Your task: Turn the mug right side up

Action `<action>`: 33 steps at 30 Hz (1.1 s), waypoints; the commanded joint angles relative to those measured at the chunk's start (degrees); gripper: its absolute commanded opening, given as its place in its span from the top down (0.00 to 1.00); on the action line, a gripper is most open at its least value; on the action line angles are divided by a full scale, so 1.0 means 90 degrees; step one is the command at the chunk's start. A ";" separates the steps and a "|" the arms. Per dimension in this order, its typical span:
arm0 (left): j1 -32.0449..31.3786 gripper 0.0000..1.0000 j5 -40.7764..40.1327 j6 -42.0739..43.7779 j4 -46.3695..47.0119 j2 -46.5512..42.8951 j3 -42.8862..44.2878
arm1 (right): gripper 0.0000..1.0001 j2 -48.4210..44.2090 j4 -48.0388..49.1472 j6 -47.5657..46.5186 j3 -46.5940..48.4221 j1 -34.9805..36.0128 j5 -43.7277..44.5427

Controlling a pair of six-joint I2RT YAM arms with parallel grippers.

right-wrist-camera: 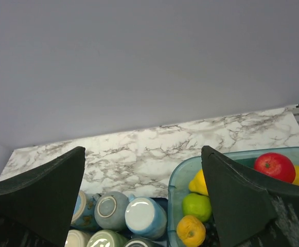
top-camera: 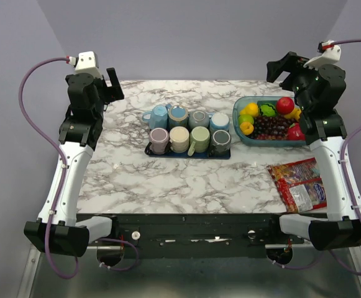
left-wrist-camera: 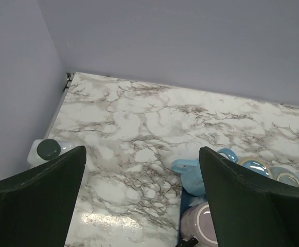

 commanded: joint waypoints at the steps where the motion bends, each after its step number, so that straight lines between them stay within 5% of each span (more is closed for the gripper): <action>1: -0.0001 0.01 0.0478 0.0149 0.0193 -0.0136 -0.0229 | 0.00 -0.0113 -0.0167 -0.0041 -0.0268 0.0004 -0.0198; 7: -0.0001 0.01 0.0968 0.0071 0.0467 -0.0332 -0.0728 | 0.05 -0.0201 -0.0294 -0.0011 -0.0668 0.0033 -0.0910; 16: -0.0001 0.01 0.0713 -0.0535 0.0586 -0.0449 -0.1138 | 0.06 -0.0124 -0.1113 0.0379 -0.1431 0.1369 0.1196; 19: -0.0001 0.01 0.1045 -0.0545 0.0469 -0.0391 -0.1129 | 0.05 0.0227 -0.1679 0.1022 -0.1538 0.2024 0.2055; 33: -0.0001 0.01 0.1876 -0.1111 0.0449 -0.0332 -0.1578 | 0.04 0.2277 -0.2977 0.4038 -0.1374 0.3226 0.2908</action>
